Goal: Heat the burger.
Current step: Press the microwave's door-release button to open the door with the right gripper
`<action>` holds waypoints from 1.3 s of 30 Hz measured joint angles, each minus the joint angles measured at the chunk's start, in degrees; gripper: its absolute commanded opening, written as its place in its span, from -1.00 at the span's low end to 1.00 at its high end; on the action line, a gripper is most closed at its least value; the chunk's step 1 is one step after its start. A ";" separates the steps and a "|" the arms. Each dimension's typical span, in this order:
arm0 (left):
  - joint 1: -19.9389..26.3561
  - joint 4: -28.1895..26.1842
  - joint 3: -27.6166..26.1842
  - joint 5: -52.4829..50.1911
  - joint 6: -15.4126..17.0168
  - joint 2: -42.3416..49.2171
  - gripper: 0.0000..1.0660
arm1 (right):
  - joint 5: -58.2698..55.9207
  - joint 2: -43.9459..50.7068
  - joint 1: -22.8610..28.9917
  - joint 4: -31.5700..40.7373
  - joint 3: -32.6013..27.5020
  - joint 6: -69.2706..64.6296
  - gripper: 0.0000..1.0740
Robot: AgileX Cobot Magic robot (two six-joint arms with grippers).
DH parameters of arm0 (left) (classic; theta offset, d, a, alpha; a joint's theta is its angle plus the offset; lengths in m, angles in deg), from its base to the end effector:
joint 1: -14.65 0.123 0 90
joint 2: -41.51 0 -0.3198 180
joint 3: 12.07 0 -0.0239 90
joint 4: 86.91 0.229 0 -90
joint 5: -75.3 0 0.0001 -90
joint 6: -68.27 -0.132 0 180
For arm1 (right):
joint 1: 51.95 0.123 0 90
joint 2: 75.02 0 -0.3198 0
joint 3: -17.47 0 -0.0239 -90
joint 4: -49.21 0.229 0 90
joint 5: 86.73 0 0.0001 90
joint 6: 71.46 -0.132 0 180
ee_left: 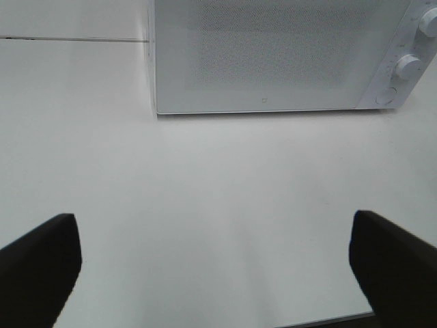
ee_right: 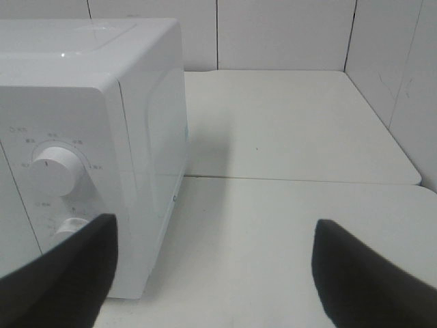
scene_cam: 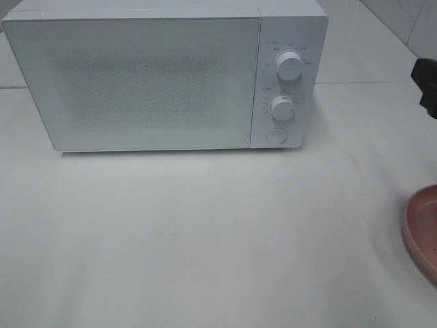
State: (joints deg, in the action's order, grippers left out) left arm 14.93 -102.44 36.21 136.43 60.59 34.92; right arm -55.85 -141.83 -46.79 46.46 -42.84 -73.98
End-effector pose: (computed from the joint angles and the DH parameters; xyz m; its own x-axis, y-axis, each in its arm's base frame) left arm -0.0278 -0.0311 0.2565 -0.4239 -0.0014 -0.9057 0.2079 0.9732 -0.0988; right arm 0.2011 0.0214 0.2833 -0.1091 -0.0071 -0.9940 -0.1140 0.9935 0.0055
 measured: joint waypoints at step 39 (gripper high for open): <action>0.00 0.00 0.00 0.00 0.00 0.00 0.87 | 35.07 -30.83 38.79 47.67 -0.06 23.26 0.38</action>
State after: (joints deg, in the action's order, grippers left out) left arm 14.93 -102.44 36.21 136.43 60.59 34.92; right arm -20.78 -172.65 -8.00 94.13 -42.89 -50.72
